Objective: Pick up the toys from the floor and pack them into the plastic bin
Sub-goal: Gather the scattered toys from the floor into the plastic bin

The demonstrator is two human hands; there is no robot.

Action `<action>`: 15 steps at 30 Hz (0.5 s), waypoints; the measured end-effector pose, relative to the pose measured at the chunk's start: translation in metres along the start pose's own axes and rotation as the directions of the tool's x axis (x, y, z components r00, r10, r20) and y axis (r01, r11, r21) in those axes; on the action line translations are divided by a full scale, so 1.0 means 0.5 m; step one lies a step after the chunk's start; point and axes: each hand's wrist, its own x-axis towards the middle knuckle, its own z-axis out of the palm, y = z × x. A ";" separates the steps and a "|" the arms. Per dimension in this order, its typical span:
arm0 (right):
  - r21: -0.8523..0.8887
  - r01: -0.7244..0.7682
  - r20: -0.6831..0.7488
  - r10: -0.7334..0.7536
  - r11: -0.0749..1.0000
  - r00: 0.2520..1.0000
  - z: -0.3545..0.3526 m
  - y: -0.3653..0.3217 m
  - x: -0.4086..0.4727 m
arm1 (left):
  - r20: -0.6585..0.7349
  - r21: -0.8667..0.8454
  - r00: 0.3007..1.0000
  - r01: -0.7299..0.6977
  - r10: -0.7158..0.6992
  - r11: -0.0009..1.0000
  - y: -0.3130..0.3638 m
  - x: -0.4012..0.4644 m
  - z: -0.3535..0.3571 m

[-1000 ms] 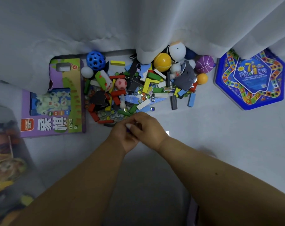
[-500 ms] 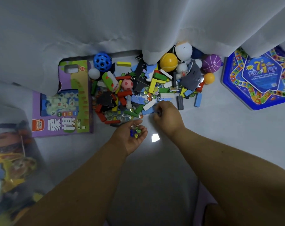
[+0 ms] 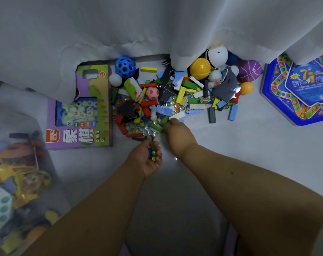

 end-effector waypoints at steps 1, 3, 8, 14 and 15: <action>-0.008 0.000 0.002 0.000 1.000 1.000 -0.001 -0.003 0.000 | -0.007 0.008 1.000 -0.006 0.006 1.000 0.002 0.000 -0.004; 0.050 -0.015 -0.028 0.016 0.999 0.999 -0.008 -0.002 -0.009 | -0.021 0.019 0.999 -0.032 0.033 0.999 0.006 0.000 -0.005; 0.317 0.259 -0.195 -0.205 0.912 0.959 -0.033 -0.045 -0.078 | 0.041 -0.068 0.997 -0.060 0.062 0.996 0.007 -0.007 0.008; 0.379 0.079 -0.210 0.003 0.922 0.978 0.006 -0.047 -0.089 | 0.027 -0.137 0.998 -0.047 0.051 0.989 -0.001 -0.005 -0.015; 0.336 0.040 -0.142 0.009 0.941 0.990 0.016 -0.042 -0.092 | 0.005 -0.089 0.998 -0.058 0.058 0.994 -0.005 -0.001 -0.024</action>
